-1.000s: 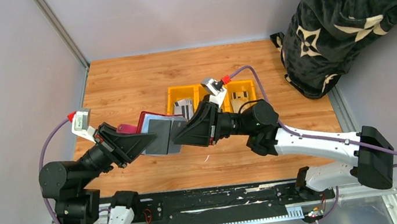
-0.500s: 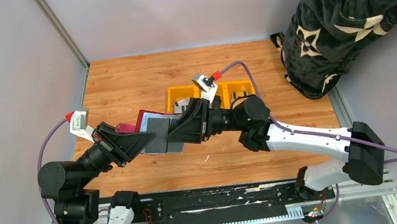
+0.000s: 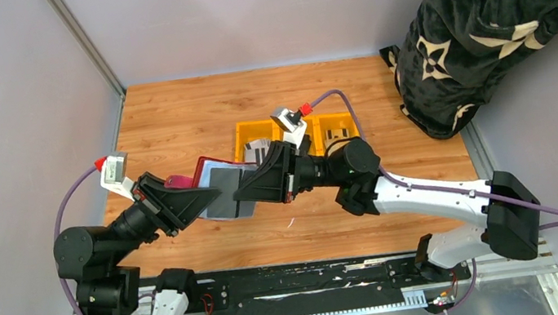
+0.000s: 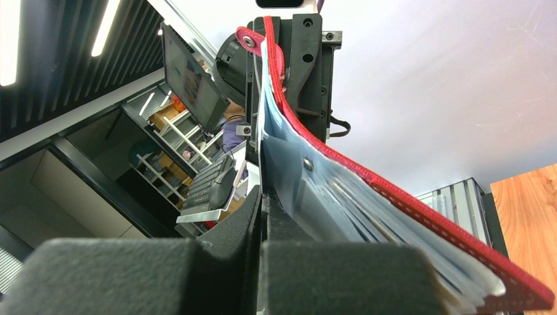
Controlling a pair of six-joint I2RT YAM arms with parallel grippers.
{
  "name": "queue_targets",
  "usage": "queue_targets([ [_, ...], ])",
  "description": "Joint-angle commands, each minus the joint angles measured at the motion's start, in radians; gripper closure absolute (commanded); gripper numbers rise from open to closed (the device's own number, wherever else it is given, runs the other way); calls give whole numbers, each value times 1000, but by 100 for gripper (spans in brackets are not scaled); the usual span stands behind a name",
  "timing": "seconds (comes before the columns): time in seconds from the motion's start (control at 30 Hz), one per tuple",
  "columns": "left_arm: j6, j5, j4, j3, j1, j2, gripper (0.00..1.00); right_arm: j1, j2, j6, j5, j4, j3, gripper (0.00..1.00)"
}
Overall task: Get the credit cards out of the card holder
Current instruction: Remove the credit card from the card holder.
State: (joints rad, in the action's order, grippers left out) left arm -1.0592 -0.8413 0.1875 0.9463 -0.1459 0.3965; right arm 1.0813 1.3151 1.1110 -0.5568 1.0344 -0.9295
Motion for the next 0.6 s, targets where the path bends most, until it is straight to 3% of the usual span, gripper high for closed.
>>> queue_targets([
  [0.0, -5, 4, -18, 36, 0, 10, 94, 0, -52, 5, -6, 88, 29, 100],
  [0.57, 28, 25, -13, 42, 0, 16, 100, -1, -65, 14, -3, 107, 59, 100],
])
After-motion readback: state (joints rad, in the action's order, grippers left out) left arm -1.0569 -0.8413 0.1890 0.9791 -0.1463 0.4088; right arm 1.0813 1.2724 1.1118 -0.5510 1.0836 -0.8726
